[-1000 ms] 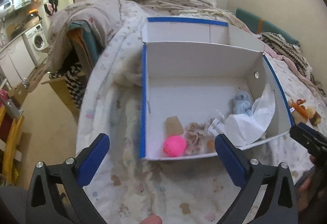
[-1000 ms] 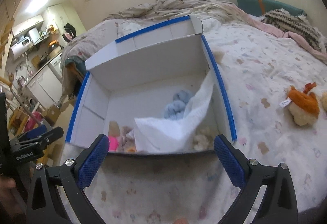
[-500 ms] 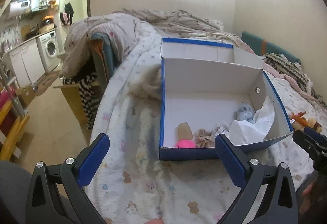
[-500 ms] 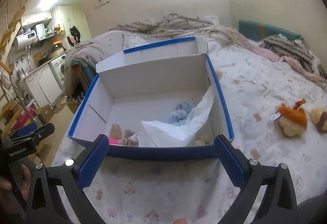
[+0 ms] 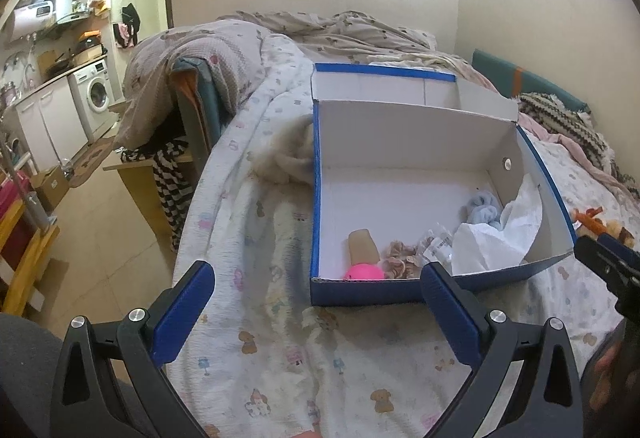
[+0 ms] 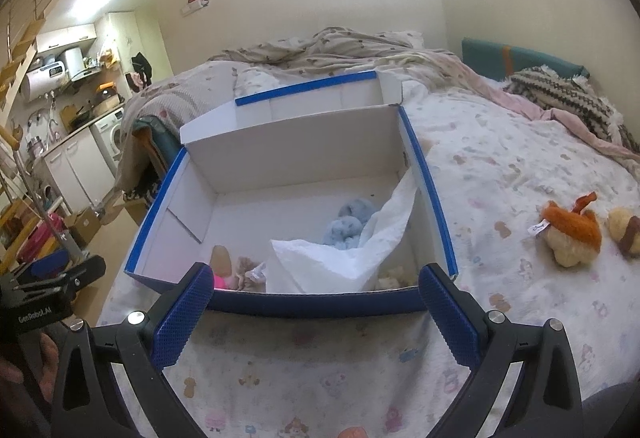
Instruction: Organize soft objects
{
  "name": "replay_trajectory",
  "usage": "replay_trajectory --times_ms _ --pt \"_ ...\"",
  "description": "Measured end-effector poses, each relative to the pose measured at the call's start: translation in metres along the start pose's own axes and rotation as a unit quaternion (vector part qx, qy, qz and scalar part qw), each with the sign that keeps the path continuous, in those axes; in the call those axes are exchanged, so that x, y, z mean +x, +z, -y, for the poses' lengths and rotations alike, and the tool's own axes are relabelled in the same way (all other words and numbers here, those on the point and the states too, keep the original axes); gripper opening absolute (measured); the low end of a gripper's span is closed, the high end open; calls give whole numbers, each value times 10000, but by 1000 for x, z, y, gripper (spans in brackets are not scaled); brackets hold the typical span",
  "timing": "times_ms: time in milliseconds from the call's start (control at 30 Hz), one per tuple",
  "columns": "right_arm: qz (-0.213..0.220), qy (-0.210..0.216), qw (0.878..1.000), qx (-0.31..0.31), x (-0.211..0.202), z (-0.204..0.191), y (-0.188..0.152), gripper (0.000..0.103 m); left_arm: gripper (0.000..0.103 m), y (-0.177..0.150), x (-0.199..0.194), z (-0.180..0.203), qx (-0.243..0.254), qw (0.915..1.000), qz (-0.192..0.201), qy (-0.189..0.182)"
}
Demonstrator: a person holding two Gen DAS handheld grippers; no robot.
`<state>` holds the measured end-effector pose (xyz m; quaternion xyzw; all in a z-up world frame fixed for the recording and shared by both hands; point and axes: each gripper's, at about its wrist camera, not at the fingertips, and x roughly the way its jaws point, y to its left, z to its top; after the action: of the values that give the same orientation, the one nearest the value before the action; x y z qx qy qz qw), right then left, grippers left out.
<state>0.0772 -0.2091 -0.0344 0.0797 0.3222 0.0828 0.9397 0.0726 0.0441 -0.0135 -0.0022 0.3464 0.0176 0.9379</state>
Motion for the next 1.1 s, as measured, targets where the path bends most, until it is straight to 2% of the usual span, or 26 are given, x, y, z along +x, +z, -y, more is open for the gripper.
replay_trajectory --times_ms 1100 --pt "117 42 9999 28 -2 1 2 103 102 0 0 7 82 9999 56 -21"
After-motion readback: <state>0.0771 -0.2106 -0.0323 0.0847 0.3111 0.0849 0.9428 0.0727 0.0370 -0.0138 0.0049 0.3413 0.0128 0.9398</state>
